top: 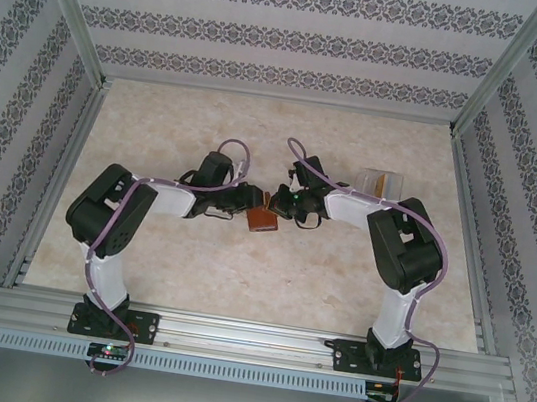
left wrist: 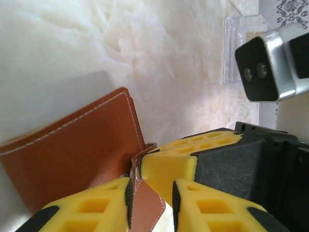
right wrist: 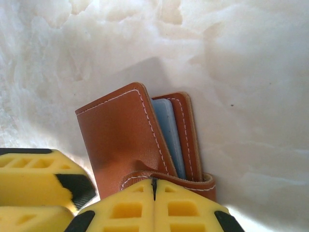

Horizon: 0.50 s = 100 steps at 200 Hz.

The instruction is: Put the credit cards into the card holder

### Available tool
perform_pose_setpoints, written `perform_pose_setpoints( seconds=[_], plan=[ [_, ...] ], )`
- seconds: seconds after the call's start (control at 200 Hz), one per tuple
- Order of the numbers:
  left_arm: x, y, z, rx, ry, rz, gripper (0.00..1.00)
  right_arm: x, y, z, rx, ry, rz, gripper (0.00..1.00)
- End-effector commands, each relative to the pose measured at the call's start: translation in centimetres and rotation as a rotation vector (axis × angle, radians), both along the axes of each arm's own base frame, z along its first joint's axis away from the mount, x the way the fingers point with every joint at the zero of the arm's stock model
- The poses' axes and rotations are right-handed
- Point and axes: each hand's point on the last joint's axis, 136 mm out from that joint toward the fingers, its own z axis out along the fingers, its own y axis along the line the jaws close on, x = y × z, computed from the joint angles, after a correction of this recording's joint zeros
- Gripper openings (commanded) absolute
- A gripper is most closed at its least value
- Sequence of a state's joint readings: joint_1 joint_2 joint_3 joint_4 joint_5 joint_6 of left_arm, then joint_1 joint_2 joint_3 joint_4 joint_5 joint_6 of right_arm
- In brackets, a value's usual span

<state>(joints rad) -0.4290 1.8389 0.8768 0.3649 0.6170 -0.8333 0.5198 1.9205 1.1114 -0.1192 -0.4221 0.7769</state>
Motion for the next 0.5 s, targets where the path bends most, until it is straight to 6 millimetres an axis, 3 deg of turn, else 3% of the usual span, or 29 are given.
perform_pose_setpoints(
  seconds=[0.0, 0.295, 0.495],
  plan=[
    [0.1, 2.1, -0.3, 0.07, 0.013, 0.055, 0.22, -3.2, -1.6, -4.3, -0.127, 0.126, 0.027, 0.01],
    [-1.6, 3.7, -3.1, 0.185, 0.075, 0.045, 0.07, -1.0, -0.1, 1.0, -0.087, -0.026, 0.079, 0.08],
    [-2.0, 4.0, -4.5, 0.209, 0.095, 0.041, 0.07, -0.4, 0.5, 3.5, -0.127, -0.115, 0.127, 0.15]
  ],
)
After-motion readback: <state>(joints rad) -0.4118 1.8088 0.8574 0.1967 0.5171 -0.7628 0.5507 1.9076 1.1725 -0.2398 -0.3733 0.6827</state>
